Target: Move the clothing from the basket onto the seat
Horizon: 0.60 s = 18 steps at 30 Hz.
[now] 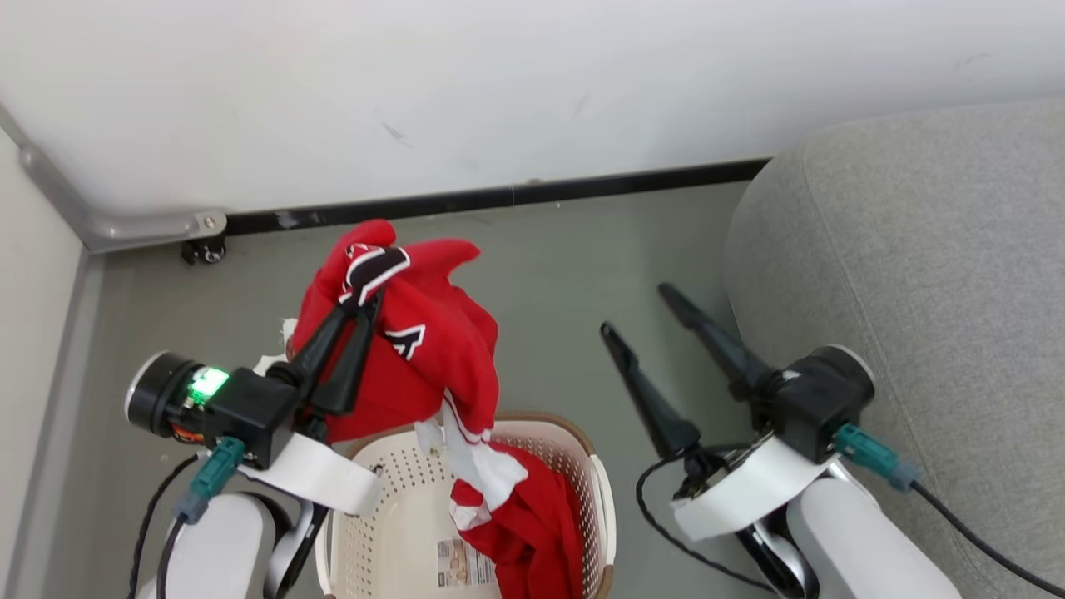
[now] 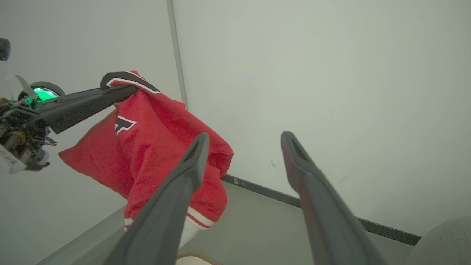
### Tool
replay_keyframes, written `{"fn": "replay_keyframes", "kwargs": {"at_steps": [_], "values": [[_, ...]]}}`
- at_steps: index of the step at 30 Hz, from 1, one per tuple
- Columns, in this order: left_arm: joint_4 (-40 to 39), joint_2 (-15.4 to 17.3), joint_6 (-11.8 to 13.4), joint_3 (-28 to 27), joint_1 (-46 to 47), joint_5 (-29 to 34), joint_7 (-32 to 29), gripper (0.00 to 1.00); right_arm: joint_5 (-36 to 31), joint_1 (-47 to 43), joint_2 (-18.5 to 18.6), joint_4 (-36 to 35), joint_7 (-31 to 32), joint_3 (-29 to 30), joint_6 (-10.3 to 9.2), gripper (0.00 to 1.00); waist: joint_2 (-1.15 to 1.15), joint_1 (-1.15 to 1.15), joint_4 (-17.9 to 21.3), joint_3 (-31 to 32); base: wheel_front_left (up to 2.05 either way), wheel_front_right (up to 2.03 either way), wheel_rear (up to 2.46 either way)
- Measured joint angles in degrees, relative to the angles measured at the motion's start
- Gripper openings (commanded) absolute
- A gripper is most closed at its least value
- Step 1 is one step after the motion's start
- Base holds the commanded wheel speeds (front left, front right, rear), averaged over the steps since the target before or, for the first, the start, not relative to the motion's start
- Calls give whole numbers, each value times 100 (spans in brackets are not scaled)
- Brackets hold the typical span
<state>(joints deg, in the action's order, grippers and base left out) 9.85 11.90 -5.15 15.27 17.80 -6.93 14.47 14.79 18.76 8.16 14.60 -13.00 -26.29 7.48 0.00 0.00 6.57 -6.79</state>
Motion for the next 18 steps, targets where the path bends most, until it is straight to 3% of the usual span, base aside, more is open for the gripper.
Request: {"fn": "replay_keyframes", "kwargs": {"at_steps": [18], "values": [[14, 62, -141, 409, -251, 0, -1, 0, 608, -27, 742, -149, 654, -1503, 0, 100, 0, 0, -35, 614, 0, 0, 0]]}}
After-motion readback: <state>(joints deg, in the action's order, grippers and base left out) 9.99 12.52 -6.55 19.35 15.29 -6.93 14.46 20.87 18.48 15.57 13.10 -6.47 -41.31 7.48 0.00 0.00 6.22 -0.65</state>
